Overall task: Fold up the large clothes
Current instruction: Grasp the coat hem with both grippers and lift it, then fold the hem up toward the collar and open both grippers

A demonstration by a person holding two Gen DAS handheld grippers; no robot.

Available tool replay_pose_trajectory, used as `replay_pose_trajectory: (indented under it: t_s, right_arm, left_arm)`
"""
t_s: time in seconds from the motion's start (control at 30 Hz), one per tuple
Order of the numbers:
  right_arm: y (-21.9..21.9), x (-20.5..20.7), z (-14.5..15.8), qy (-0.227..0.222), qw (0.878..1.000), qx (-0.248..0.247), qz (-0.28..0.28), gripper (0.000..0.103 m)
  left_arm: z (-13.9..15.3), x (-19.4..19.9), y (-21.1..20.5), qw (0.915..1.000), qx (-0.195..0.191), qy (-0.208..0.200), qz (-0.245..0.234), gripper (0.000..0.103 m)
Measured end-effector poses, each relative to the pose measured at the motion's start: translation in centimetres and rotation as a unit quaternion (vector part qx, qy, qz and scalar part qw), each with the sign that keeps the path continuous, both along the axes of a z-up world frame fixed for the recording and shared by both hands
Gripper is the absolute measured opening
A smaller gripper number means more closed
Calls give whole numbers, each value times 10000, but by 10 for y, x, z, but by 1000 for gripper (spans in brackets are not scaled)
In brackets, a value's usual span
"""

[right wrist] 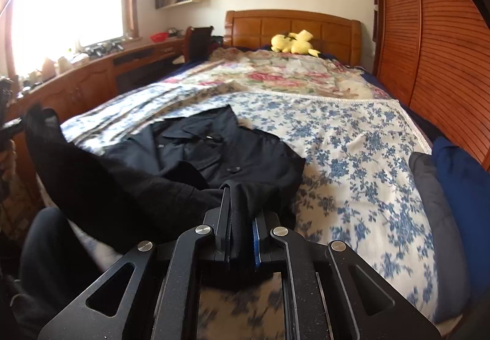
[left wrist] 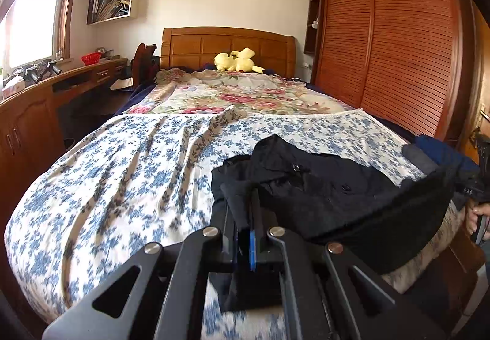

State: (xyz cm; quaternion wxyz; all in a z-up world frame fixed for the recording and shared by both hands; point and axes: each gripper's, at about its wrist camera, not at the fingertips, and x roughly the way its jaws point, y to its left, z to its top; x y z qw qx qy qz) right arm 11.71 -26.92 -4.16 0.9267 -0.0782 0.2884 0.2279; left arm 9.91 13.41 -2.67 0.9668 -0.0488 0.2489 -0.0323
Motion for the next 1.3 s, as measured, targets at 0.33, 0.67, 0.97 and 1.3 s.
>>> replay_pose_trajectory:
  t_s: [0.33, 0.67, 0.97, 1.3]
  right_arm:
    - [20, 127, -24, 13, 9993, -230, -292, 7]
    - [49, 247, -39, -6, 9969, -613, -486, 7]
    - [69, 324, -47, 157, 9940, -847, -675, 7]
    - [90, 382, -70, 419, 9862, -1242, -1014, 8]
  left_arm:
    - [-5, 101, 8, 9990, 112, -75, 427, 3]
    - [-18, 187, 15, 9990, 51, -92, 440, 5]
    - [-34, 216, 18, 9997, -22, 29, 241, 6]
    - [-42, 219, 13, 9997, -42, 224, 19, 29]
